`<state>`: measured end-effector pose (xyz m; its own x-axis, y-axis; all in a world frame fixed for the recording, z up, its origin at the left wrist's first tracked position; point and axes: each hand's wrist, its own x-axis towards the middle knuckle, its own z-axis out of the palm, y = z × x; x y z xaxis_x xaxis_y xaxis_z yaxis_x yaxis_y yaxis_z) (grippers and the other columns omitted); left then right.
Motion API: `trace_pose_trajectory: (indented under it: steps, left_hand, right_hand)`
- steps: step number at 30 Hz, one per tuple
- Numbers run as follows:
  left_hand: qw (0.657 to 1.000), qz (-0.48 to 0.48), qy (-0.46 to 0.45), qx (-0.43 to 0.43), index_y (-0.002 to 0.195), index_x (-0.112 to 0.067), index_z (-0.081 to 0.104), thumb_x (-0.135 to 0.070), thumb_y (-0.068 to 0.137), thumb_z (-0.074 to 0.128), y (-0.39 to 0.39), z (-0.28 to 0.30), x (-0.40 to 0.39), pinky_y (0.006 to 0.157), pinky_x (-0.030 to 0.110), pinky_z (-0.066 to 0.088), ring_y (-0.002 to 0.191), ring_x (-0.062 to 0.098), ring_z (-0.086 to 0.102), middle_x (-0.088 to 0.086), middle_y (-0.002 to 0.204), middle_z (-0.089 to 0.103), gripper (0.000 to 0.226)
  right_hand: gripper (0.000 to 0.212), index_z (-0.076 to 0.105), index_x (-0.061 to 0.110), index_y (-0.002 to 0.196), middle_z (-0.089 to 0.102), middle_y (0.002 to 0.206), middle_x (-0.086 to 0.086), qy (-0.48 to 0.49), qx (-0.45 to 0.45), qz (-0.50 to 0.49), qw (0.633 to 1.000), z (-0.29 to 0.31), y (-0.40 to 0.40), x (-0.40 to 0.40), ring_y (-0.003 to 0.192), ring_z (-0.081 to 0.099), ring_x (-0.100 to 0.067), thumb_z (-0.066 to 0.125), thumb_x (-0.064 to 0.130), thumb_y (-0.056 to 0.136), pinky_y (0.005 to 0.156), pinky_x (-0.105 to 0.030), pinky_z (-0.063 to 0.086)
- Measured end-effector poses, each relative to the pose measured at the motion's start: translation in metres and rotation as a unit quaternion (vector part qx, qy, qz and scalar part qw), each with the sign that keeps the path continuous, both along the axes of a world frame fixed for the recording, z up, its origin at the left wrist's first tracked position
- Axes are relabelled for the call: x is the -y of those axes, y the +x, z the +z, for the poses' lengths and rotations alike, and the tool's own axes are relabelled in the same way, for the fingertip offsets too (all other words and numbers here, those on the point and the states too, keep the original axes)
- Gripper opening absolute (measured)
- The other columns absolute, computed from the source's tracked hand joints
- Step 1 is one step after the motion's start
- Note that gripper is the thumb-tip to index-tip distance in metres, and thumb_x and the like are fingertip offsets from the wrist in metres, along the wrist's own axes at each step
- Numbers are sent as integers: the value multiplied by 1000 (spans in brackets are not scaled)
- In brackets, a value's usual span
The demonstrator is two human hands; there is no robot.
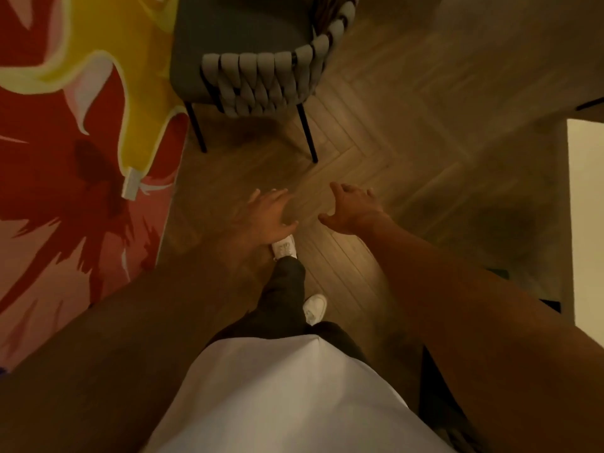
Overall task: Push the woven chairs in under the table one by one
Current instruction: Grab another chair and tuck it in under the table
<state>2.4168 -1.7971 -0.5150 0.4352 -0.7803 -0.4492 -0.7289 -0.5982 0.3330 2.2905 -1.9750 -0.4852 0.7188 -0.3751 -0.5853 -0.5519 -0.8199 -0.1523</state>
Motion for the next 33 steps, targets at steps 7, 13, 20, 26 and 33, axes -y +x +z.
trace_pose_trajectory:
  steps: [7,13,20,26,33]
  left_hand:
    - [1000,4,-20,-7,154,-22,33,-52,93,57,75,-2,75,123,42,8,150,19,23,1,162,29,72]
    - [1000,-15,-20,5,155,-22,31,-54,94,53,142,13,132,124,42,8,151,17,21,-1,163,26,72]
    - [999,-9,-44,4,154,-20,33,-51,95,53,192,24,198,123,41,13,149,19,24,1,162,28,70]
    - [997,48,-64,5,155,-20,32,-45,95,57,219,16,264,120,40,21,147,22,29,1,162,27,70]
    - [988,140,-45,-44,157,-15,24,-39,95,59,246,-17,341,123,43,18,150,25,24,6,163,25,76]
  right_hand:
    - [90,17,17,161,29,163,-12,-6,-21,4,1000,1,76,68,150,27,-32,56,61,93,123,-57,16]
    - [86,20,18,159,30,163,-12,-17,-8,-5,1000,7,145,129,149,29,-31,57,59,93,122,-56,15]
    - [92,15,19,160,19,166,-12,-38,3,40,998,8,209,201,152,21,-32,63,55,91,124,-55,13]
    - [100,4,20,162,0,170,-10,-52,8,99,994,-8,266,274,156,1,-31,66,52,90,125,-52,6]
    - [104,3,25,162,-9,170,-8,-98,-1,210,973,-29,332,360,156,-8,-30,70,49,87,124,-52,1]
